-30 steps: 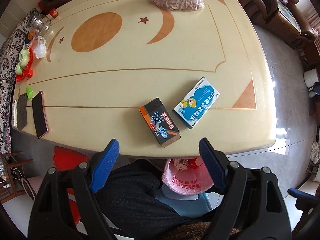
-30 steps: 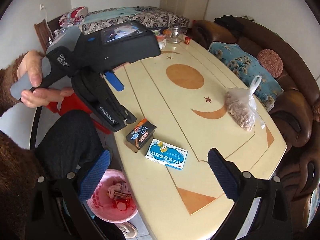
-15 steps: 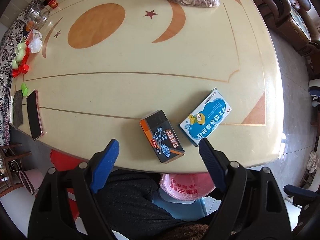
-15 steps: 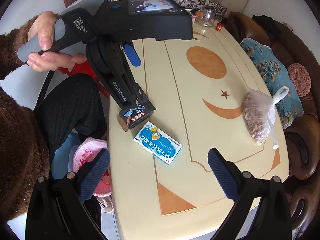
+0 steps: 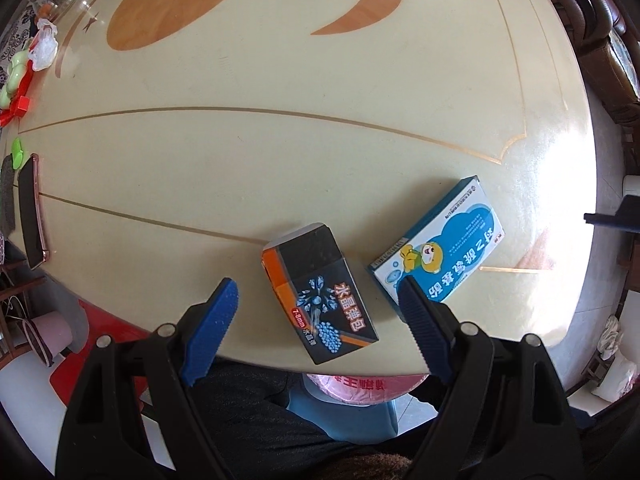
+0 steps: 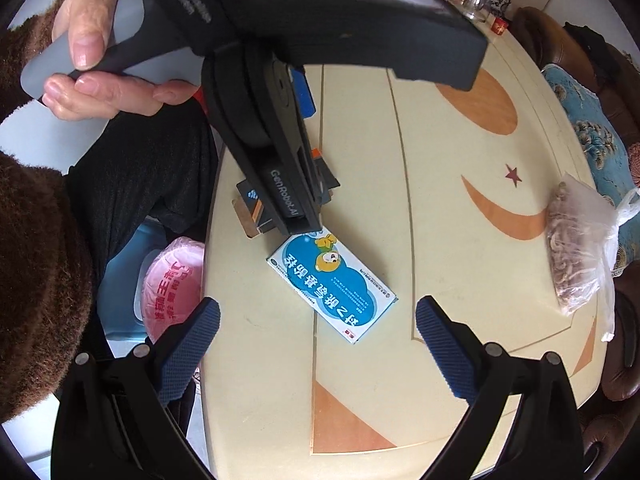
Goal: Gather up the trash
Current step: 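Lower the left tool onto the black snack box while the right tool lowers onto the blue medicine box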
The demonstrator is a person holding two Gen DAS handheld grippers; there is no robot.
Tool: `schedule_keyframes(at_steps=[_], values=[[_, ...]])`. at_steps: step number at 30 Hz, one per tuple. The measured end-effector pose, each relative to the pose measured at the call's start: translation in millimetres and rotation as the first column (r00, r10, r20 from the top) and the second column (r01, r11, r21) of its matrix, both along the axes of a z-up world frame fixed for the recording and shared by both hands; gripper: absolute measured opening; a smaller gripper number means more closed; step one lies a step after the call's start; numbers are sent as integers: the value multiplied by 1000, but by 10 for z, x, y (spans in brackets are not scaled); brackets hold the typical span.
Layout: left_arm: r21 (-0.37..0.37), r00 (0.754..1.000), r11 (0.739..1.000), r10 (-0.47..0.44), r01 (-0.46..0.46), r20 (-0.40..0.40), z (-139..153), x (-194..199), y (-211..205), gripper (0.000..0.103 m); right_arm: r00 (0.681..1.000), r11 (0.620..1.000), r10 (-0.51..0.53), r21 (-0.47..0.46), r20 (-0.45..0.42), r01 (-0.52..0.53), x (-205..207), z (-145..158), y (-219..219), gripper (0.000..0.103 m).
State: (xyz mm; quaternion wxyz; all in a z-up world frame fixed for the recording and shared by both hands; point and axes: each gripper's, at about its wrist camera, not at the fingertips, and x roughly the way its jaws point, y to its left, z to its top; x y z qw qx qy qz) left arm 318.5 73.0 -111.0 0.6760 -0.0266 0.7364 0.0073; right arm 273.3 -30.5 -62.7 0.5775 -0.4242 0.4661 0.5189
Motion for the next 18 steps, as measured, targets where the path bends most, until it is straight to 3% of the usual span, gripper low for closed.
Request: schedule_keyframes(at_steps=[6, 18], values=[[-12, 999, 1000, 29, -29, -33, -197, 58, 65, 80, 998, 995, 64, -72, -9, -65, 14, -376, 87, 96], [-7, 993, 997, 72, -73, -92, -537, 88, 183, 80, 977, 970, 214, -121, 17, -211, 7, -948, 283, 93]])
